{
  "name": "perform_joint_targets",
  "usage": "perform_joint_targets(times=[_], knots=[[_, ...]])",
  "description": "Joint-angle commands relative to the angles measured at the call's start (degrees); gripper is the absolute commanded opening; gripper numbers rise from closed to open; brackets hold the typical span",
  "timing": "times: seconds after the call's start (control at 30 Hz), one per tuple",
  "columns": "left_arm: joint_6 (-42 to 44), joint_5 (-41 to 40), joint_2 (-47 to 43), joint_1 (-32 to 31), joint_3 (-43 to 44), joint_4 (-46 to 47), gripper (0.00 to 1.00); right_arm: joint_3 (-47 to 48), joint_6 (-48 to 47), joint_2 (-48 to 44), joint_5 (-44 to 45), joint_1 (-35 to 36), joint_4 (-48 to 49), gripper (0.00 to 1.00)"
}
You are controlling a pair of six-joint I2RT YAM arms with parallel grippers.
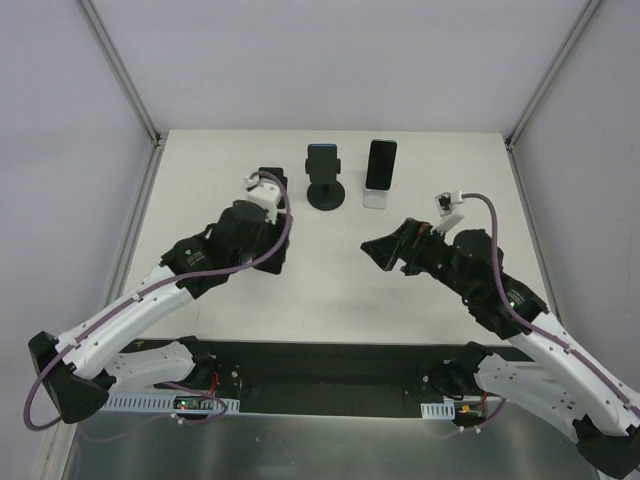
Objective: Place the phone on the phone stand
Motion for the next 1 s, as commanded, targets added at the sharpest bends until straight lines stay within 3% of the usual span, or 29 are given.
perform_joint_targets(times=[0.0, 0.03, 0.23, 0.27, 0.5, 0.63, 0.97], knots=[[-3.81, -5.1, -5.45, 11.0, -5.02, 16.81, 0.0, -1.77, -2.78, -3.34, 3.98, -2.25, -2.76, 0.96], [-3.81, -4.49, -4.92, 14.85, -5.11, 20.92, 0.0, -1.95, -2.87, -4.13, 3.9, -2.52, -2.94, 0.96], [-0.57, -3.34, 9.37, 23.41, -2.39, 35.88, 0.0, -3.53, -2.79, -7.73, 2.93, -3.05, -5.75, 0.96], [0.05, -2.03, 11.23, 25.59, -2.39, 42.08, 0.0, -3.71, -2.7, -8.35, 2.93, -3.05, -6.54, 0.96], [9.08, 2.63, 27.15, 29.39, 5.6, 53.98, 0.0, -3.89, -3.67, -15.29, 7.31, -3.05, -11.64, 0.96], [8.85, 3.6, 34.0, 30.18, 9.12, 54.19, 0.0, -3.01, -4.37, -18.28, 9.43, -3.05, -14.1, 0.96], [6.64, 4.66, 41.48, 30.27, 11.05, 57.88, 0.0, -0.64, -6.83, -19.52, 11.89, -3.05, -16.47, 0.96]])
